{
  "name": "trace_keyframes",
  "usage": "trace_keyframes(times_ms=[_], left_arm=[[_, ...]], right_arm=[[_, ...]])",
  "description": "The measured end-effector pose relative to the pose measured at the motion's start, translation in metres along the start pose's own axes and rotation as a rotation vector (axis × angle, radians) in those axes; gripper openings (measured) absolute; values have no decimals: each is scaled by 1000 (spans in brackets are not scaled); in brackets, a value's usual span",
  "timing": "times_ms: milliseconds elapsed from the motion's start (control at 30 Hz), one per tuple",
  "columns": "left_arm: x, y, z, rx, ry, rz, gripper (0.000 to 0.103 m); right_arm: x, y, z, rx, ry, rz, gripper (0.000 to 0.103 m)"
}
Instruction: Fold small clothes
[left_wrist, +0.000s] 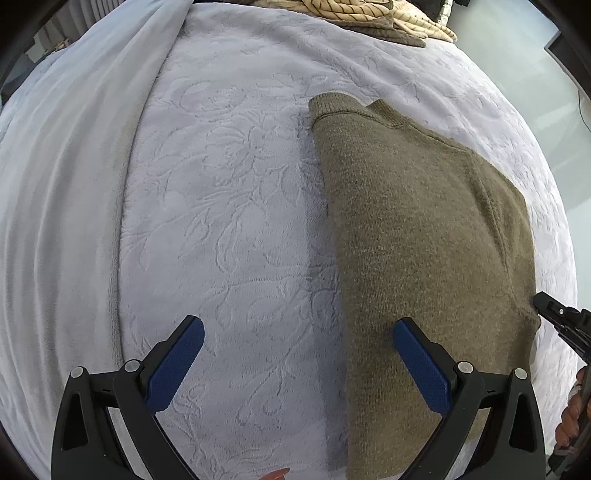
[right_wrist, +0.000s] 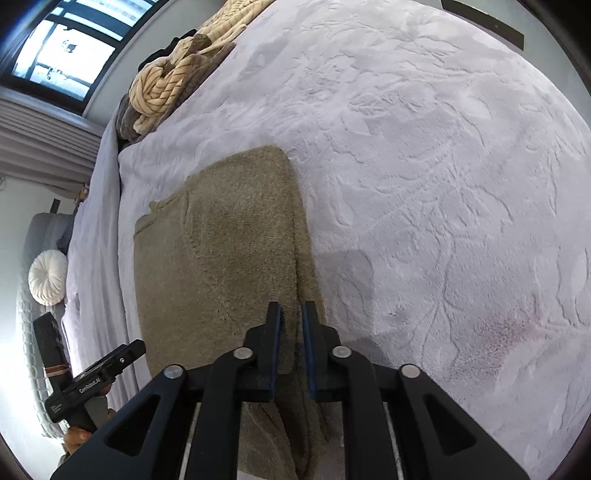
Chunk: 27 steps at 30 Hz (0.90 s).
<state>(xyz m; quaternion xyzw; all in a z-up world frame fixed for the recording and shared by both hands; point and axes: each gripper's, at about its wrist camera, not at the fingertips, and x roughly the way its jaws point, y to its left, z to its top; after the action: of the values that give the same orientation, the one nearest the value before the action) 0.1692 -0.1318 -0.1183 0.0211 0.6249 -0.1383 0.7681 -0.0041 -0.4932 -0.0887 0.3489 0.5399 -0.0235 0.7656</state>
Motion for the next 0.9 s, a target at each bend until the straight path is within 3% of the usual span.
trace_keyframes(times_ms=[33,100,133,333,400,600,767,900], left_arm=[[3,0,3,0,1,1,103],[6,-1,7,-2,3,2,103],[7,-1,8,-4,5,1,103],[14,2,13,-14,24,-23,103],[18,5,14,-24,33,-38,103],[26,15,15,-28,52,-70,103],[34,23,25,-61,88,-184,103],[35,26,37,-78,73,-270,103]], right_arm=[[1,0,0,4,1,-4,26],[1,-3,-1,20,-1,-9,47],[0,-5,-2,31,-4,-6,48],[3,-12,-1,54,10,16,50],[3,-13,-1,55,13,23,58],[4,-15,0,54,23,53,59],[11,-16,6,49,45,113,65],[20,-17,15,44,71,141,68]])
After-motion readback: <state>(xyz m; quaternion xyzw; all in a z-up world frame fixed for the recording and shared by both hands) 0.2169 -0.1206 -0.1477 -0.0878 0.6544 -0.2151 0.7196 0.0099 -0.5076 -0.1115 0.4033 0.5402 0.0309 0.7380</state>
